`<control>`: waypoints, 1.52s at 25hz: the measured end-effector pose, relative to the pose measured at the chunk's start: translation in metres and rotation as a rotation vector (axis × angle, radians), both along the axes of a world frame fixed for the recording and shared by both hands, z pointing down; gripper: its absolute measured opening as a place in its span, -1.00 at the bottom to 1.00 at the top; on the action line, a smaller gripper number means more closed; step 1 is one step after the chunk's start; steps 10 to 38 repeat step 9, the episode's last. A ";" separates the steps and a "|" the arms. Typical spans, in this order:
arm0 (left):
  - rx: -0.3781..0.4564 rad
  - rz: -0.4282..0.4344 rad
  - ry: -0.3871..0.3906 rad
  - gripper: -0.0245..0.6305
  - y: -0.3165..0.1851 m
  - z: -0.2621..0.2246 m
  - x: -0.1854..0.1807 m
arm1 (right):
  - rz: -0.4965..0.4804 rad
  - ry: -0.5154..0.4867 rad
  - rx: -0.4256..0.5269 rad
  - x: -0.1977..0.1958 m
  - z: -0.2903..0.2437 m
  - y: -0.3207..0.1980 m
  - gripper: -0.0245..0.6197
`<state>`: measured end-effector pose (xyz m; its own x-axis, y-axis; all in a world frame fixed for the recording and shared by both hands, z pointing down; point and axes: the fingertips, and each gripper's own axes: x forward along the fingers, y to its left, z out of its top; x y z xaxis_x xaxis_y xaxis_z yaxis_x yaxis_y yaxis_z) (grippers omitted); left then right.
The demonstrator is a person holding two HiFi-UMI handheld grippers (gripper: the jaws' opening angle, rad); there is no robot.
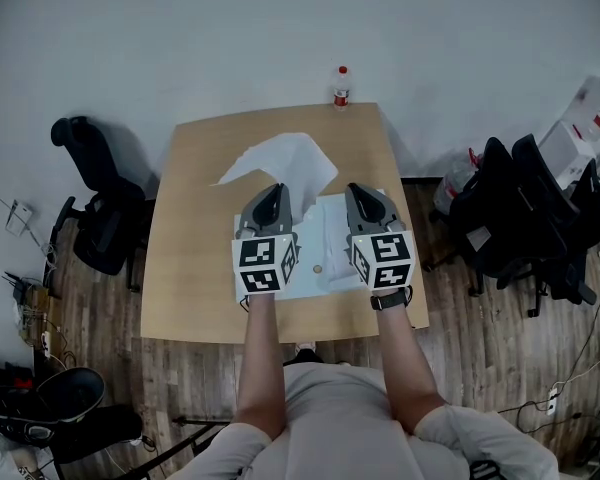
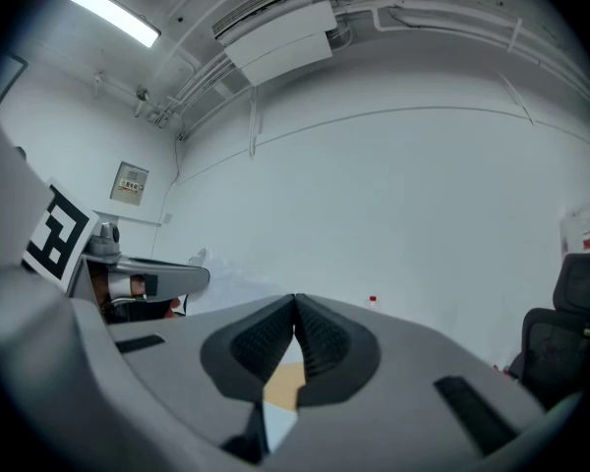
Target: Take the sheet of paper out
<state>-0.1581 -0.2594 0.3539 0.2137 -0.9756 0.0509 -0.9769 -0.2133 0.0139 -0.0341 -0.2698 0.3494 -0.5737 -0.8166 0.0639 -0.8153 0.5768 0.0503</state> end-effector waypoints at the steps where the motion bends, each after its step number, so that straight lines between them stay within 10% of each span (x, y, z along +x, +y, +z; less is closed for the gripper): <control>1: 0.000 0.002 0.001 -0.90 -0.002 0.001 0.001 | 0.003 0.001 0.000 0.001 0.000 -0.001 -0.89; 38: -0.011 0.021 0.005 -0.90 -0.016 0.007 0.007 | 0.018 0.008 -0.007 0.006 0.005 -0.014 -0.89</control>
